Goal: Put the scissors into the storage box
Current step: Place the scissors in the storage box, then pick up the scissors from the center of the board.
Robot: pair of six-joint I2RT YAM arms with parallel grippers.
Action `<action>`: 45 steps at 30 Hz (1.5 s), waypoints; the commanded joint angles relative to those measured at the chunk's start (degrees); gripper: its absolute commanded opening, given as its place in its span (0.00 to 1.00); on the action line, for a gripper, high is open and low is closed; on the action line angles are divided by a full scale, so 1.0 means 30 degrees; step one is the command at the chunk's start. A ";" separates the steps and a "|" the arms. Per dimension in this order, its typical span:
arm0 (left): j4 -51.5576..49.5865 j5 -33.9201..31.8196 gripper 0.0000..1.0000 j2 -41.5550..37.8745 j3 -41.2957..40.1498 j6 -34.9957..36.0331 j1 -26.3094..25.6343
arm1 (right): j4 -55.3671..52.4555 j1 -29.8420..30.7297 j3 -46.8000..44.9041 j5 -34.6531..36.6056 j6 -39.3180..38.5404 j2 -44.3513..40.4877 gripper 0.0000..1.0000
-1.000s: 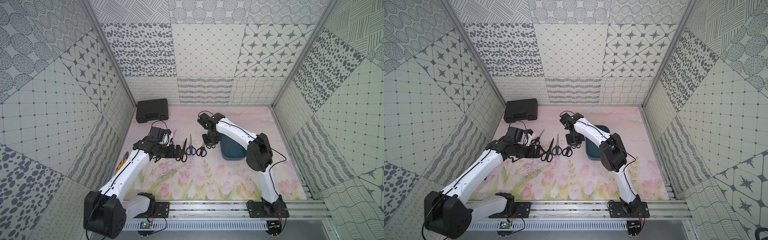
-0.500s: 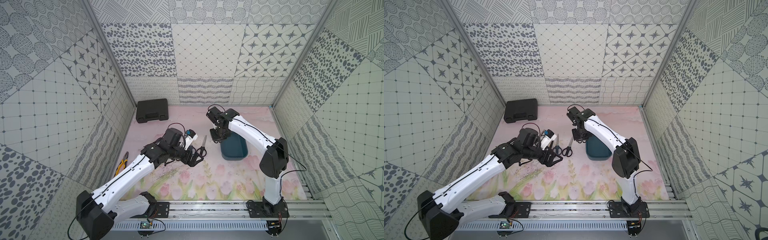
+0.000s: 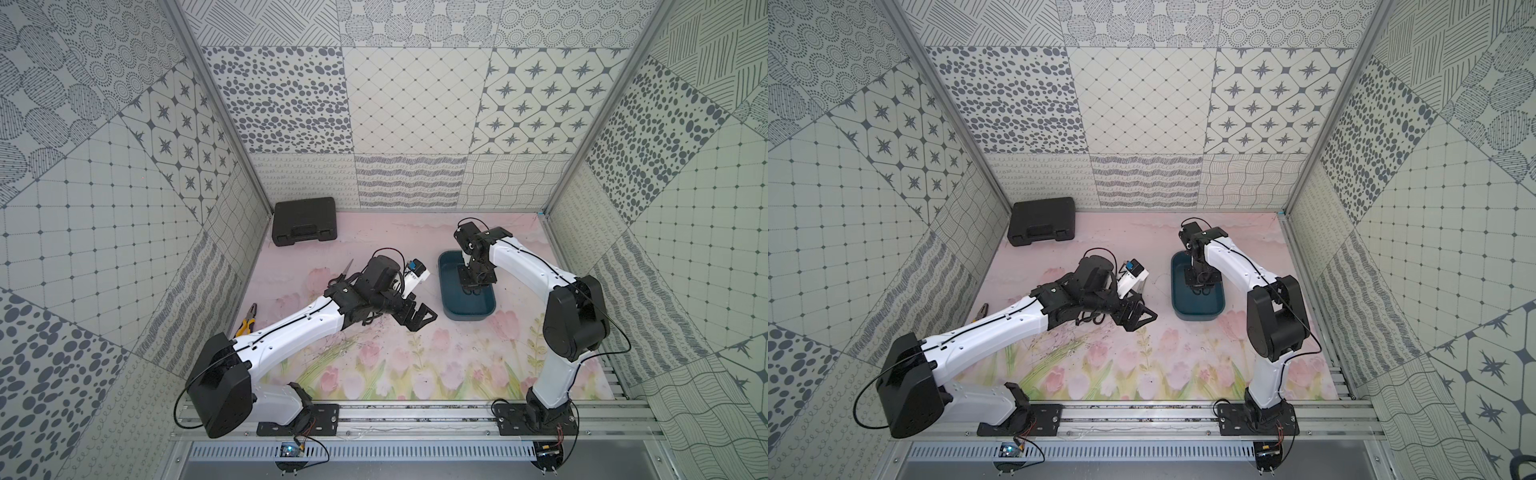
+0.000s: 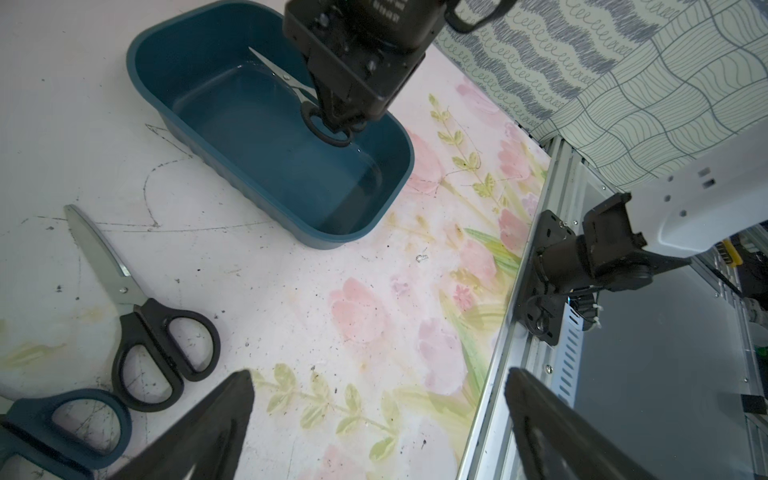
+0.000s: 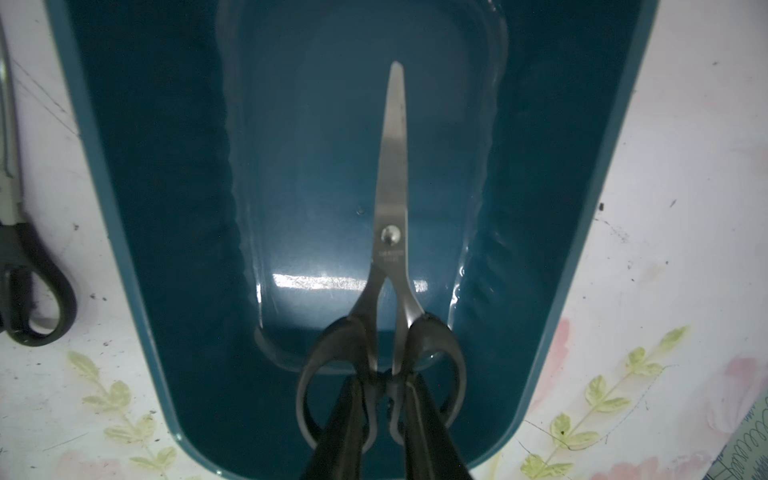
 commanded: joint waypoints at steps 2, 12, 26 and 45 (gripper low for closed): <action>0.3509 -0.2412 0.99 0.0055 -0.0562 -0.0724 0.0015 | 0.2092 -0.0289 -0.0544 -0.0548 -0.0551 0.1202 0.00; 0.3326 -0.2953 1.00 -0.1037 -0.1273 -0.1379 0.1007 | 0.2727 -0.0339 -0.0973 -0.0449 -0.0733 0.1338 0.36; -0.1759 -0.2339 1.00 -0.6710 -0.2213 -0.0798 0.4776 | 0.0690 0.2703 0.1313 0.1532 -0.0573 -0.2094 0.53; -0.5151 -0.6897 0.99 -1.1470 -0.6207 0.5014 0.6113 | -0.0152 0.7620 0.9984 -0.1733 0.4896 0.6852 0.51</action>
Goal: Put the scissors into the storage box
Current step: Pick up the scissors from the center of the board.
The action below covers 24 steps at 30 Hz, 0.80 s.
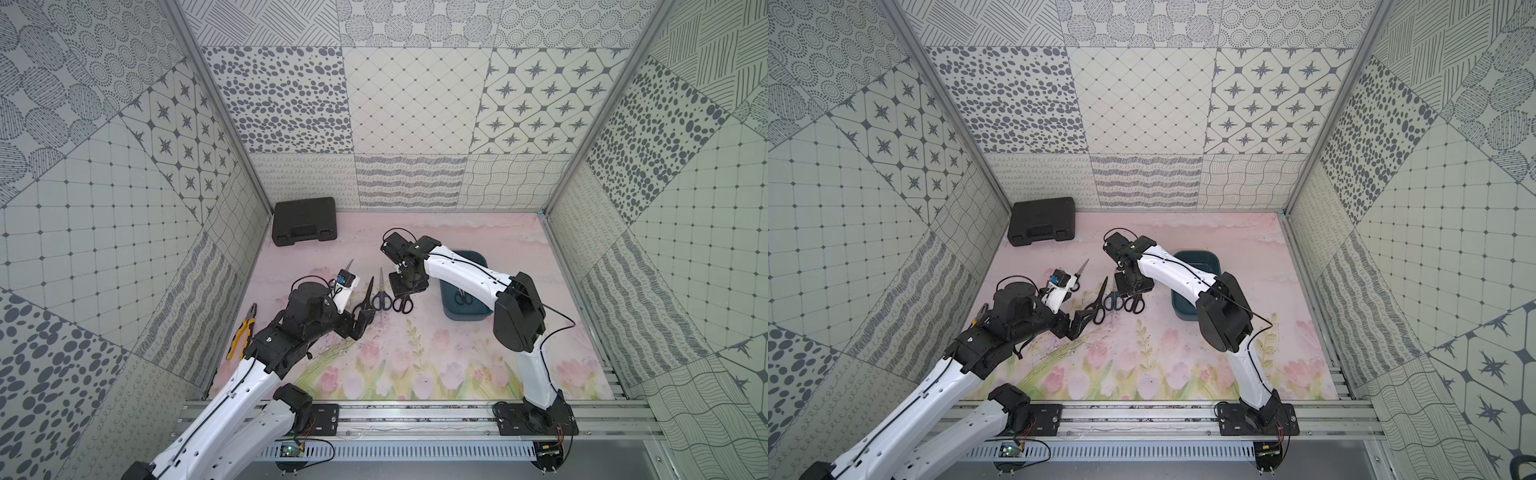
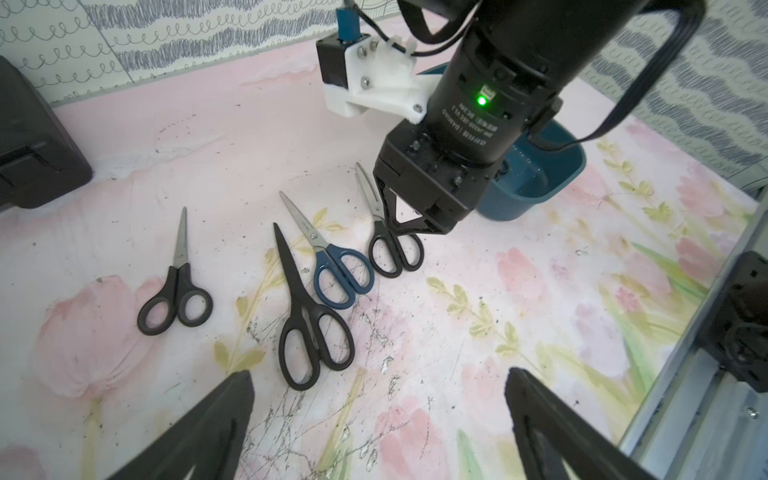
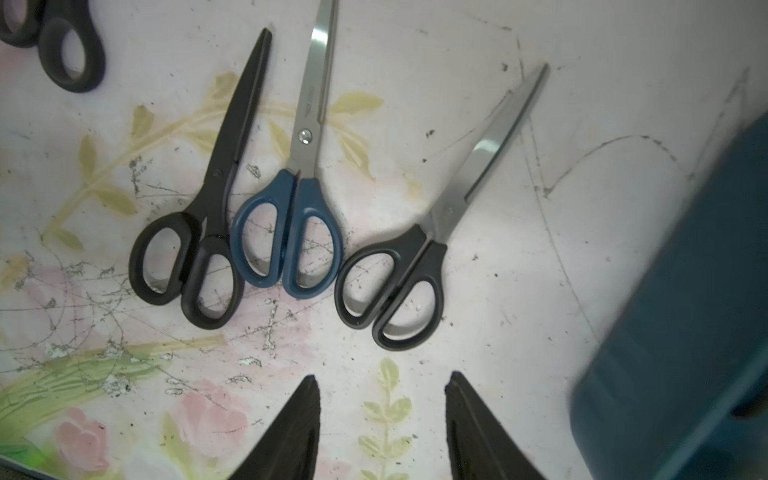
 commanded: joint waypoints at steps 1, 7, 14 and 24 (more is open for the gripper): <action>-0.1568 -0.2543 1.00 0.0758 0.0104 0.1757 0.0144 | -0.0402 -0.0033 0.1823 -0.0163 0.1290 0.1117 0.51; -0.1803 -0.0660 1.00 0.2271 0.1159 -0.0518 0.0125 | -0.1123 -0.0023 0.2600 -0.0908 0.1672 0.2539 0.49; -0.0737 0.0042 0.99 0.2892 0.0811 -0.0159 0.0133 | -0.1252 0.0065 0.1947 -0.0904 0.1871 0.2839 0.46; -0.0468 0.0778 1.00 0.2336 0.0802 -0.0380 0.0152 | -0.0910 -0.0058 0.1470 -0.0931 0.2280 0.4024 0.42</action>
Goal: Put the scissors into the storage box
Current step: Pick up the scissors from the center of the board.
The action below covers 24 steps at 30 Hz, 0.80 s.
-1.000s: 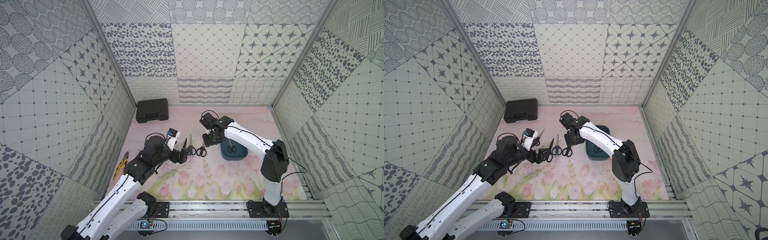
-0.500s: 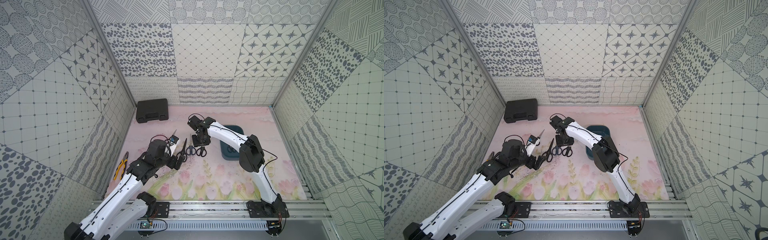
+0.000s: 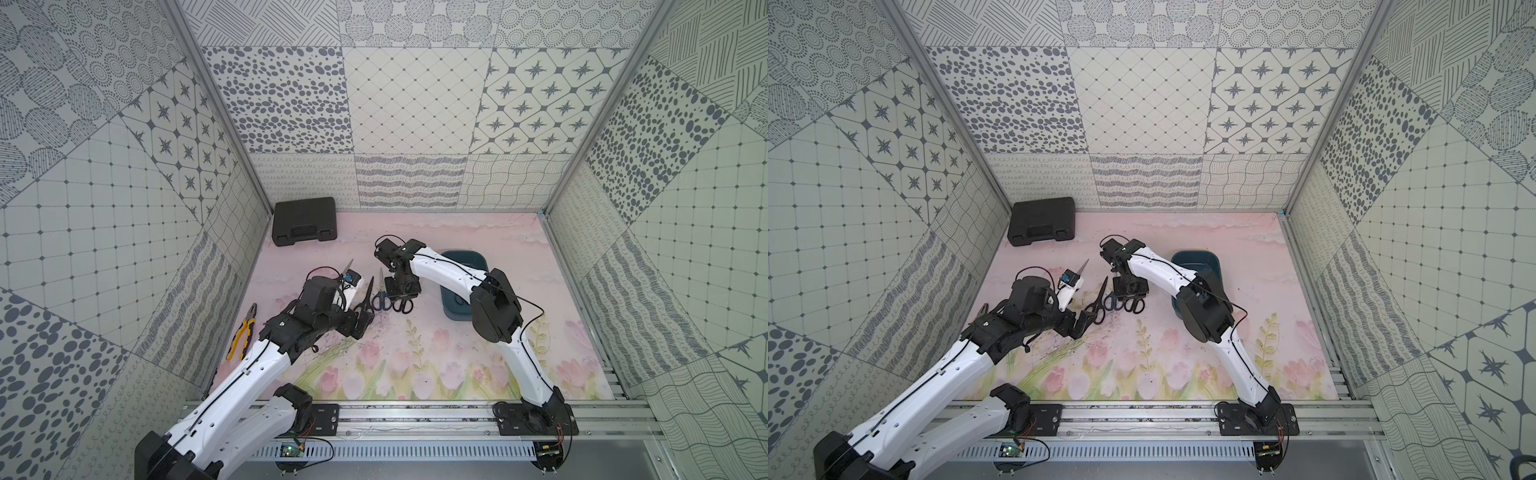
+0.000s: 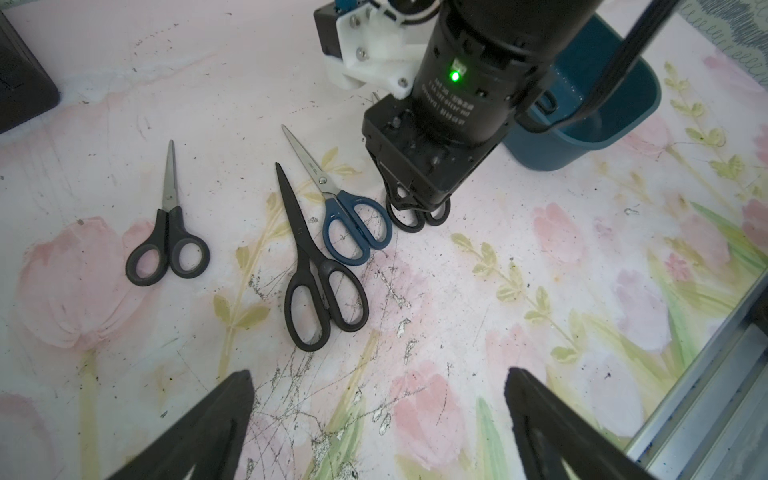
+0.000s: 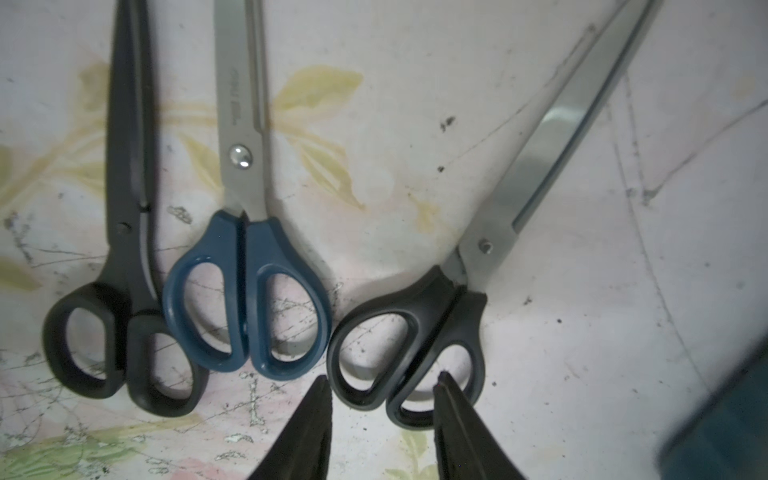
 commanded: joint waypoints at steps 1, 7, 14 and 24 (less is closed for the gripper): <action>0.0576 0.0867 1.00 -0.0266 0.0180 -0.0190 0.0066 | 0.0261 -0.0023 -0.0531 -0.0187 0.0533 0.0672 0.42; 0.0680 0.1092 1.00 -0.0403 0.0231 -0.0275 0.0048 | 0.0816 -0.0314 -0.1027 -0.0323 0.0863 0.1014 0.39; 0.0988 0.0815 1.00 -0.1232 0.0106 -0.0307 0.0060 | 0.1498 -0.1252 -0.2531 -0.0568 0.0779 0.1129 0.11; 0.1249 0.2378 1.00 -0.0305 -0.0007 -0.0395 0.0043 | 0.1531 -0.1655 -0.3800 -0.0126 -0.0536 0.0123 0.00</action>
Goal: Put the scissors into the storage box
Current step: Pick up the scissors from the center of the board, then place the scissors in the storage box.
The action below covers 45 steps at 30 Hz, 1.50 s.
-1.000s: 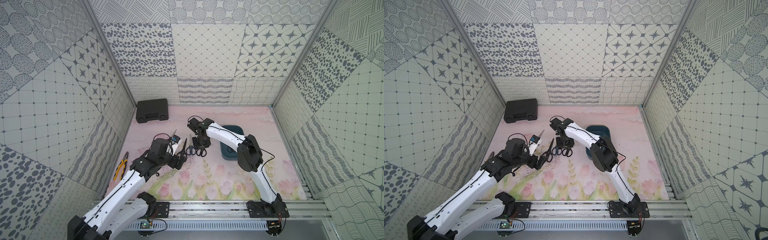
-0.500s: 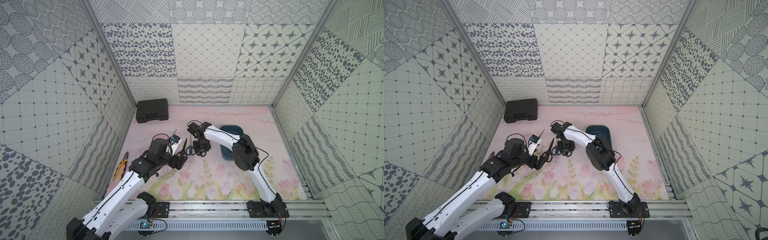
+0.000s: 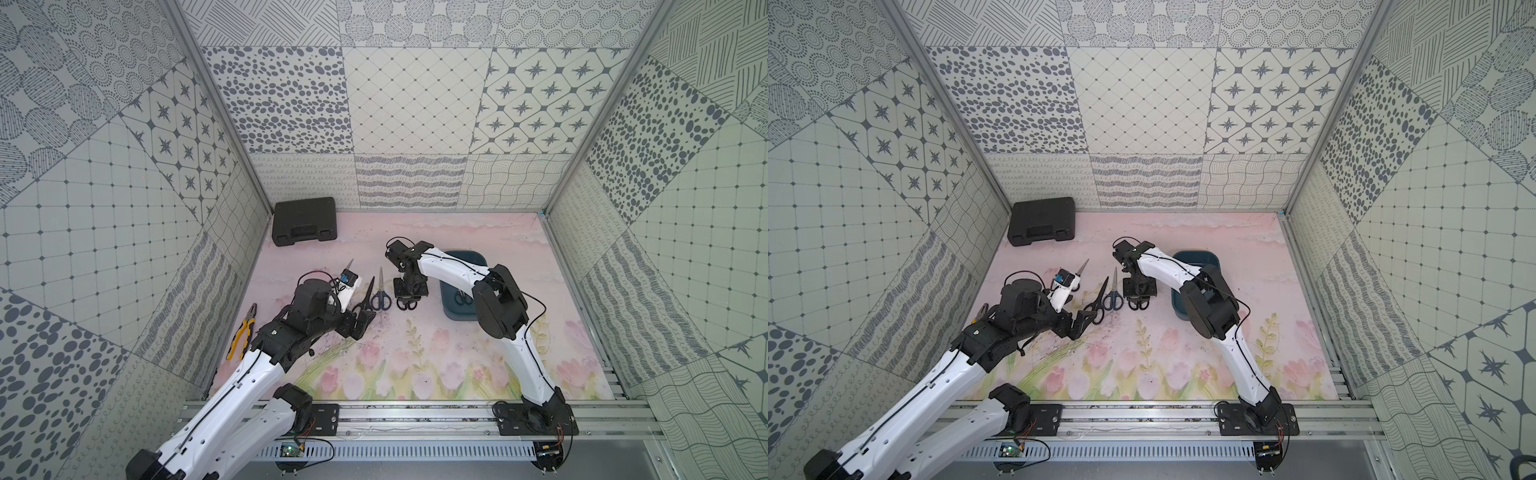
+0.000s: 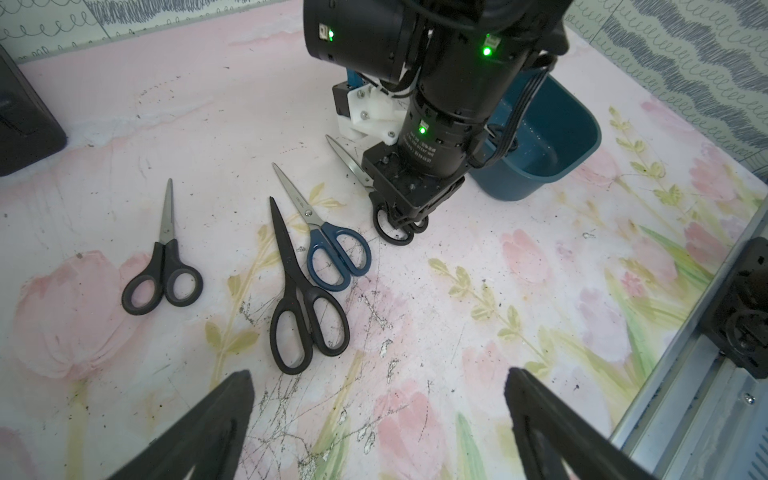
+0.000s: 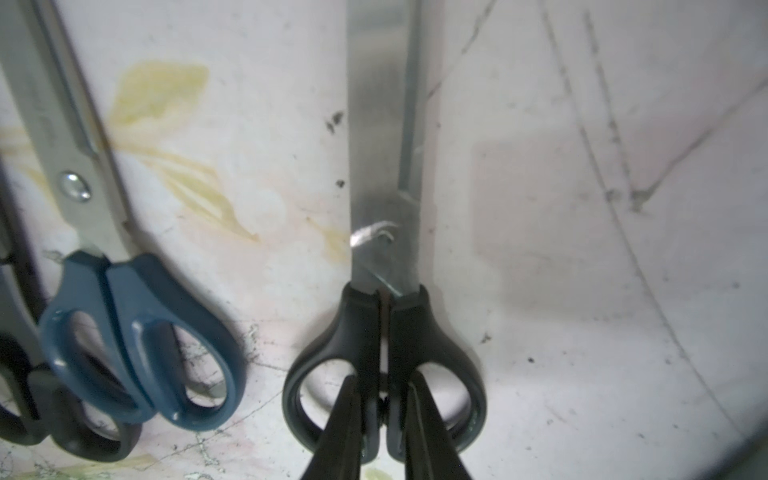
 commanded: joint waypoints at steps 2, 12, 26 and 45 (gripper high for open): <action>-0.0683 0.1213 1.00 0.1960 0.0876 -0.0184 0.0069 | -0.0237 -0.0229 -0.1139 0.1076 -0.1178 0.0451 0.00; -0.0865 0.0467 1.00 0.2571 0.1111 -0.0169 0.0057 | -0.0954 -0.0229 -0.0944 0.1038 -0.2335 -0.1493 0.00; -0.0515 -0.0111 1.00 0.2182 0.0884 0.0006 0.0057 | -0.2075 -0.0170 0.0313 0.1211 -0.2746 -0.2392 0.00; 0.4319 0.0214 0.99 0.4801 0.2866 -0.2574 -0.3715 | -0.2991 -0.2200 0.1451 0.2142 -0.4028 -0.5612 0.00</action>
